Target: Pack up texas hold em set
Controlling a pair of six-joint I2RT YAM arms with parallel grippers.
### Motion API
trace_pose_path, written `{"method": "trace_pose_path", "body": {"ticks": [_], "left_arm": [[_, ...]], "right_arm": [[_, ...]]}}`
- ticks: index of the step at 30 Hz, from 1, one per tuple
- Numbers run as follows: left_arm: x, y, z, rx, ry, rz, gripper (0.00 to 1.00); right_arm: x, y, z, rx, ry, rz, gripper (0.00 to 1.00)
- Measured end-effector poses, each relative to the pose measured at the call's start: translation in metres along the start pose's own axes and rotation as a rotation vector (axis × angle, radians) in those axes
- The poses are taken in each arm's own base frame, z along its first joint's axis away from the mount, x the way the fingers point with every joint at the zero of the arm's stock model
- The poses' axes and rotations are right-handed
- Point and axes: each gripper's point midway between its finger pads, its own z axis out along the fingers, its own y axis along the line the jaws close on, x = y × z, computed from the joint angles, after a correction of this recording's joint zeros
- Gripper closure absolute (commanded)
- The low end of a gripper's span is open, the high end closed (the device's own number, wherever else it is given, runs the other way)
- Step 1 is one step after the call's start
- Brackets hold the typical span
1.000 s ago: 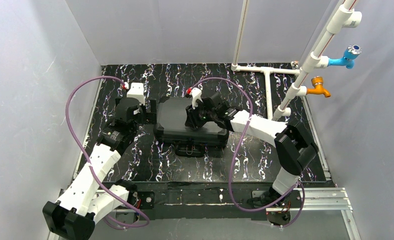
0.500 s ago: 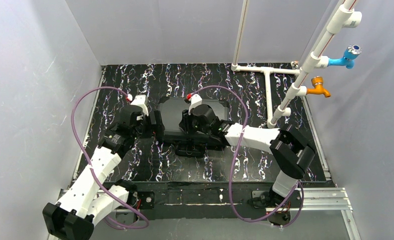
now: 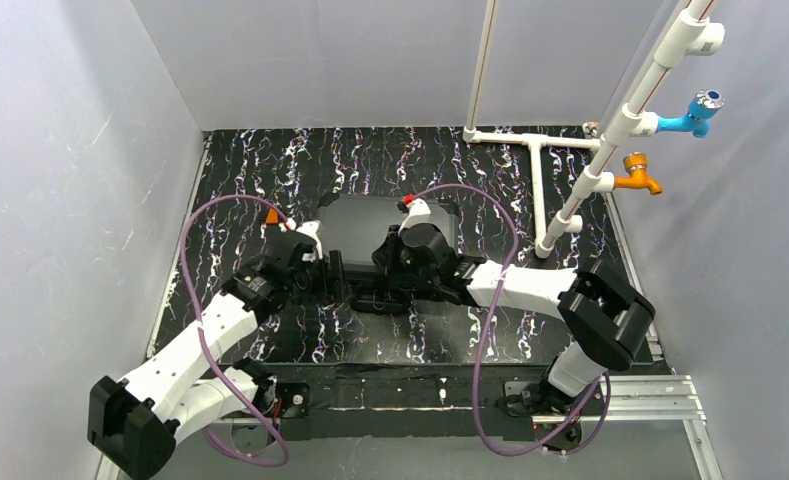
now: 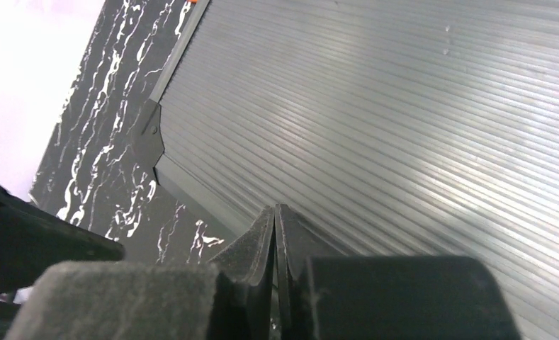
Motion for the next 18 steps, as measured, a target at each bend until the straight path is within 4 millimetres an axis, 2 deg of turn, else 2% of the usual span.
{"method": "trace_pose_path", "body": {"ticks": [2,6,18], "left_arm": [[0.012,-0.004,0.005,0.004,0.030,0.005,0.34],[0.031,-0.007,0.017,-0.005,0.075,0.002,0.39],[0.068,-0.011,0.055,-0.014,0.120,-0.050,0.61]], "right_arm": [[0.003,-0.001,-0.005,-0.001,0.004,0.031,0.89],[0.008,-0.003,-0.015,0.005,0.022,0.080,0.99],[0.010,-0.009,-0.016,0.062,0.013,0.222,0.99]]}}
